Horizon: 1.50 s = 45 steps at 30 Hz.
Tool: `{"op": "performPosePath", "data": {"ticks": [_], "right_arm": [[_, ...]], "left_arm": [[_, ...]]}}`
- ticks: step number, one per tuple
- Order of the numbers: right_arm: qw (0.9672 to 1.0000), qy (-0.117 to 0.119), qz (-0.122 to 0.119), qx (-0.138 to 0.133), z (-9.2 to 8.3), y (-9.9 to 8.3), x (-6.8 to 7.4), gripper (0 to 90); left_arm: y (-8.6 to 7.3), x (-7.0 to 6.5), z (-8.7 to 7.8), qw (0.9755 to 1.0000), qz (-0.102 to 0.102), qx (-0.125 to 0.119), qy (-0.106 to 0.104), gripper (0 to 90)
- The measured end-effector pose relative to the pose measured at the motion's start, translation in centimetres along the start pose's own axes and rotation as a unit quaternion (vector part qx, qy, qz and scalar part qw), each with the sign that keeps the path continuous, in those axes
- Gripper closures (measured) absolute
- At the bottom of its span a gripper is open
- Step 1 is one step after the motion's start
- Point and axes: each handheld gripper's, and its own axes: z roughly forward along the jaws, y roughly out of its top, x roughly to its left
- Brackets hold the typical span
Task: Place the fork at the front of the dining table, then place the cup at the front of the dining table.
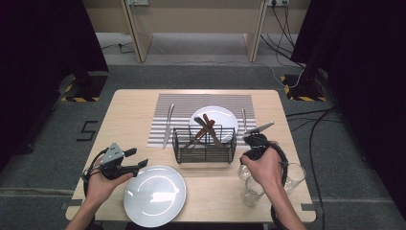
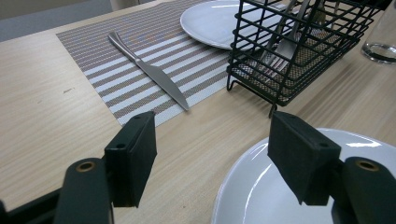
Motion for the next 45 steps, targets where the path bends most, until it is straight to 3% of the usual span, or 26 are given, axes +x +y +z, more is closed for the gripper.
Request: {"op": "performPosePath", "data": {"ticks": [7, 23, 45], "right_arm": [[0.9996, 0.009, -0.025, 0.007, 0.6, 0.4, 2.0, 84.5], [0.998, 0.02, -0.058, 0.013, 1.0, -0.3, 5.1, 84.5], [0.9958, 0.037, -0.083, 0.012, 1.5, -0.6, 6.9, 84.4]], "left_arm": [[0.0, 0.0, 0.0, 1.0, 0.0, 0.0, -0.001, 32.4], [0.0, -0.1, -0.1, 1.0, 0.0, -0.001, 0.001, 32.4], [0.0, -0.2, -0.2, 1.0, 0.0, -0.004, 0.002, 32.4]]}}
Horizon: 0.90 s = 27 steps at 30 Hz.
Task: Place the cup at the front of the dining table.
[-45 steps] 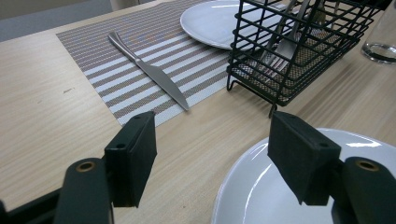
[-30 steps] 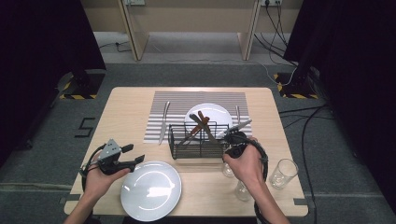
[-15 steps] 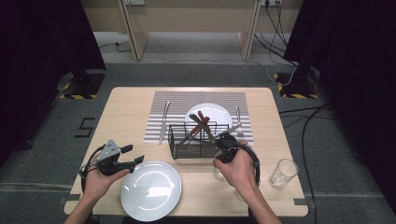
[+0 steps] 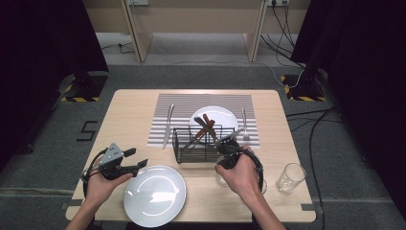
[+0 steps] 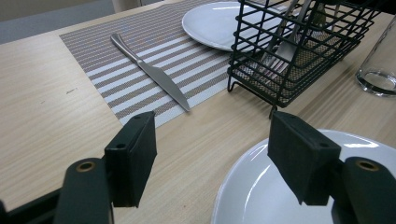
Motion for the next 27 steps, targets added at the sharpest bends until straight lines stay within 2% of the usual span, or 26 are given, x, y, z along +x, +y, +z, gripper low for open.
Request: {"op": "performPosePath", "data": {"ticks": [27], "right_arm": [[0.9996, 0.009, -0.025, 0.0, 0.5, 0.1, 1.9, 84.5]], "left_arm": [[0.5, -0.9, -0.2, 0.9998, 0.011, -0.007, -0.012, 32.3]]}}
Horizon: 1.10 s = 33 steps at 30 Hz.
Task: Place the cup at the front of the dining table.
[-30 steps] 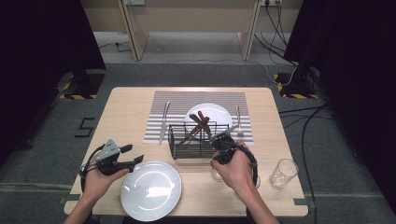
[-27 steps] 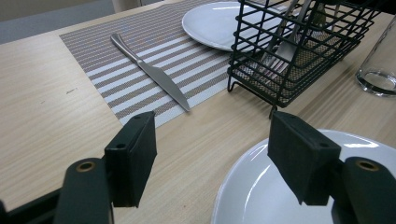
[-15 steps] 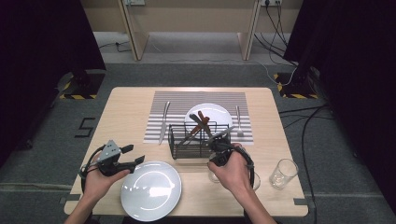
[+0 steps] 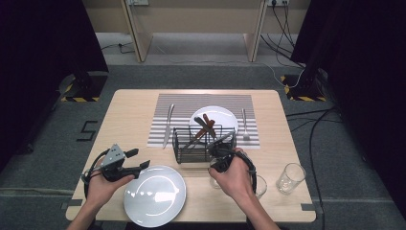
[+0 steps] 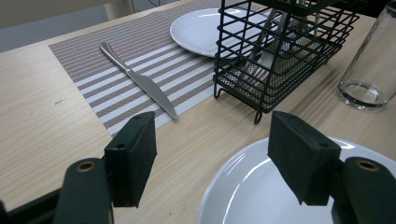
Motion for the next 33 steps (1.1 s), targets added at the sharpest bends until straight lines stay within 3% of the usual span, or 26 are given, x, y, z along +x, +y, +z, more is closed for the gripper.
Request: {"op": "performPosePath", "data": {"ticks": [33], "right_arm": [[0.9992, 0.014, -0.036, 0.004, 1.0, 0.8, 2.8, 84.5]], "left_arm": [[0.2, -0.9, 0.4, 0.9999, 0.009, 0.002, -0.014, 32.3]]}}
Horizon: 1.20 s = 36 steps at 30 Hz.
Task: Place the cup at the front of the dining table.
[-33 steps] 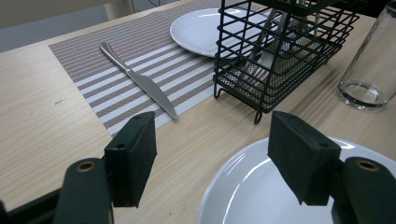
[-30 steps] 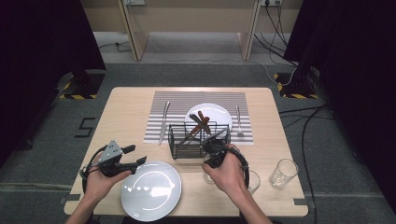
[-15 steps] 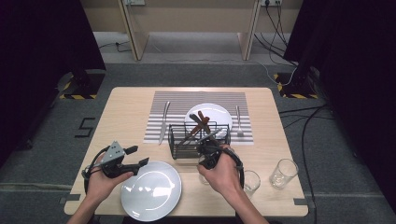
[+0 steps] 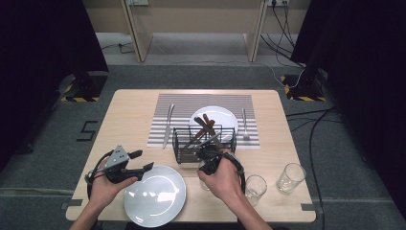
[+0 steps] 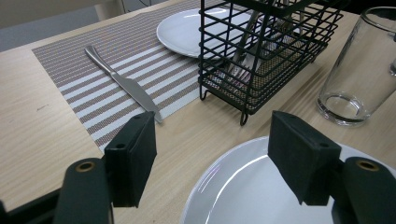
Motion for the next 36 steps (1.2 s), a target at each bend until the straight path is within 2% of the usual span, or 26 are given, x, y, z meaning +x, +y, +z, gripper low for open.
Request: {"op": "performPosePath", "data": {"ticks": [10, 15, 19, 23, 28, 33, 36], "right_arm": [[1.0, 0.006, -0.005, 0.002, 0.3, 0.3, 0.9, 84.4], [0.9999, 0.009, -0.014, -0.001, 0.4, 0.3, 0.9, 83.9], [0.9996, 0.016, -0.019, -0.012, 0.1, 0.0, 1.0, 78.1], [0.9989, 0.027, -0.024, -0.03, -0.8, -0.3, 0.8, 73.3], [0.9971, 0.043, -0.011, -0.062, -2.6, -0.9, 0.1, 68.5], [0.9924, 0.044, 0.007, -0.114, -4.6, -1.9, -1.8, 64.4], [0.9881, 0.031, 0.025, -0.148, -5.7, -2.4, -3.4, 63.0]], "left_arm": [[0.0, -0.1, 0.1, 1.0, 0.002, 0.0, -0.001, 32.3], [0.0, -0.2, 0.1, 1.0, 0.002, 0.001, -0.002, 32.3], [0.1, -0.3, 0.2, 1.0, 0.003, 0.001, -0.003, 32.2], [0.1, -0.3, 0.3, 1.0, 0.003, 0.002, -0.004, 32.3], [0.1, -0.5, 0.3, 1.0, 0.004, 0.001, -0.006, 32.2], [0.2, -0.6, 0.4, 1.0, 0.006, 0.001, -0.007, 32.2], [0.3, -0.7, 0.4, 1.0, 0.006, 0.0, -0.007, 32.2]]}}
